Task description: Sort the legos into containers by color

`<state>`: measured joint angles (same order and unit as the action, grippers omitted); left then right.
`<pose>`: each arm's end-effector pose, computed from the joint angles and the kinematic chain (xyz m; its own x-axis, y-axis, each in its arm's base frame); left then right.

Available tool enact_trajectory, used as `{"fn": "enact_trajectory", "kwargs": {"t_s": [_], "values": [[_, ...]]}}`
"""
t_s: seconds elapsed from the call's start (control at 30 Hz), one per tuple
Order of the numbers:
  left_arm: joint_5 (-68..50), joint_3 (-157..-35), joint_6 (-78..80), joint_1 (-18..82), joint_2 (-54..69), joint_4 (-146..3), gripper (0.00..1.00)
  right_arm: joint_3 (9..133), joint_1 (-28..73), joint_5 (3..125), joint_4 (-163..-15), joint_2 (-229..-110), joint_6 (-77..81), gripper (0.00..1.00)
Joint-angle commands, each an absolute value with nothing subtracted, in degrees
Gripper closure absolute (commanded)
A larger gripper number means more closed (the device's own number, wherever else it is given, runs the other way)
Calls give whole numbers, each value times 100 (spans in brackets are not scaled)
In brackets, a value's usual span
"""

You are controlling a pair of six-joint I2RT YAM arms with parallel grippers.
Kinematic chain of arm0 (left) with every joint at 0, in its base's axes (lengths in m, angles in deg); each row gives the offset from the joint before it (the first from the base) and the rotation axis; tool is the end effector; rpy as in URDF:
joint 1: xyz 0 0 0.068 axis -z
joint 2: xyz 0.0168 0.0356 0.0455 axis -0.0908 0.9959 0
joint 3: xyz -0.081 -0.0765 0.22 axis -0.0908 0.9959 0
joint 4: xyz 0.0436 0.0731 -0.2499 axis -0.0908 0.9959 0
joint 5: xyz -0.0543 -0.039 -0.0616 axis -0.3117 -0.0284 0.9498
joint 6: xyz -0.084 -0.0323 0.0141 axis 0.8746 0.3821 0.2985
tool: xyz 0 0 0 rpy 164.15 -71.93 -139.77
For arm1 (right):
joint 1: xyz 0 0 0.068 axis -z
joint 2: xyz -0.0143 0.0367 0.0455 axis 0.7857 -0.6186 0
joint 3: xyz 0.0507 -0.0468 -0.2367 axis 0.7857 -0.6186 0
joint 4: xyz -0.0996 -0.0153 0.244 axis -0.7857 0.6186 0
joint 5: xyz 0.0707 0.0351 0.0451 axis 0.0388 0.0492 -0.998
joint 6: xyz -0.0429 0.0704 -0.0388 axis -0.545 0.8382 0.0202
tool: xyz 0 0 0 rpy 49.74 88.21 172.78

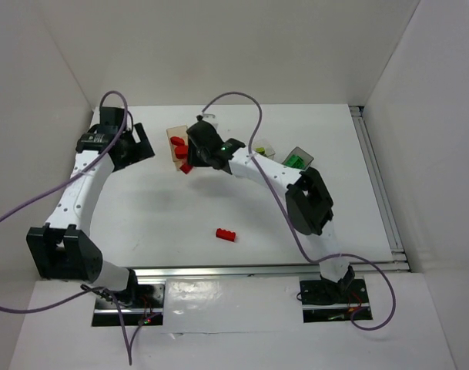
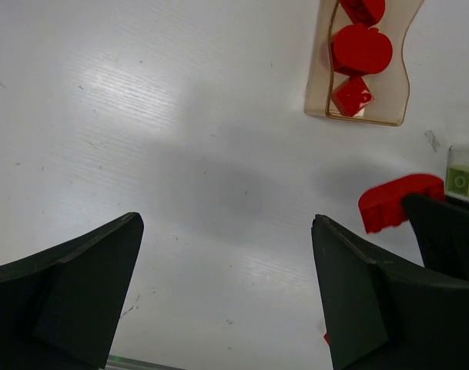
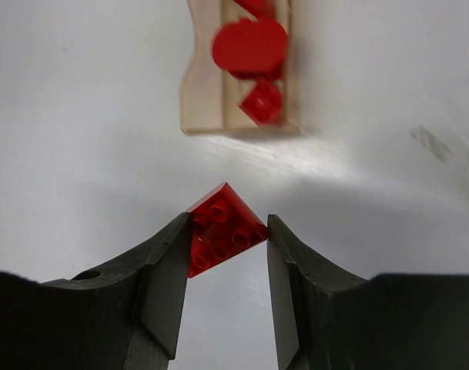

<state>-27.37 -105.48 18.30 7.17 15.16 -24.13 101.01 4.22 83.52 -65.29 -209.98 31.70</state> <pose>0.3475 0.0021 0.2867 -0.6023 -0.4582 -0.6537 -0.4286 0.8764 -0.2195 0.3604 0.3686 0.2072 -0.7126 0.0812 -0.6969 -0.2331 0.9095 0.3443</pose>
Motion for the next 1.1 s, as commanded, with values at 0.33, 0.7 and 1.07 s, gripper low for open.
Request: {"fn": "enact_trajectory", "kwargs": {"t_s": [0.33,0.7,1.07], "values": [[-2377,-9432,2299,521,678,-2457,0,13058,889,8458,-7104,-23282,2608,5],[-2087,-8703,2439,1635,686,-2939,10,9151,1013,9063,-8475,-20105,2494,19],[-1191,-8993,1702,3138,1969,-3300,6,6653,1118,9457,-7318,-17931,3056,17]]}}
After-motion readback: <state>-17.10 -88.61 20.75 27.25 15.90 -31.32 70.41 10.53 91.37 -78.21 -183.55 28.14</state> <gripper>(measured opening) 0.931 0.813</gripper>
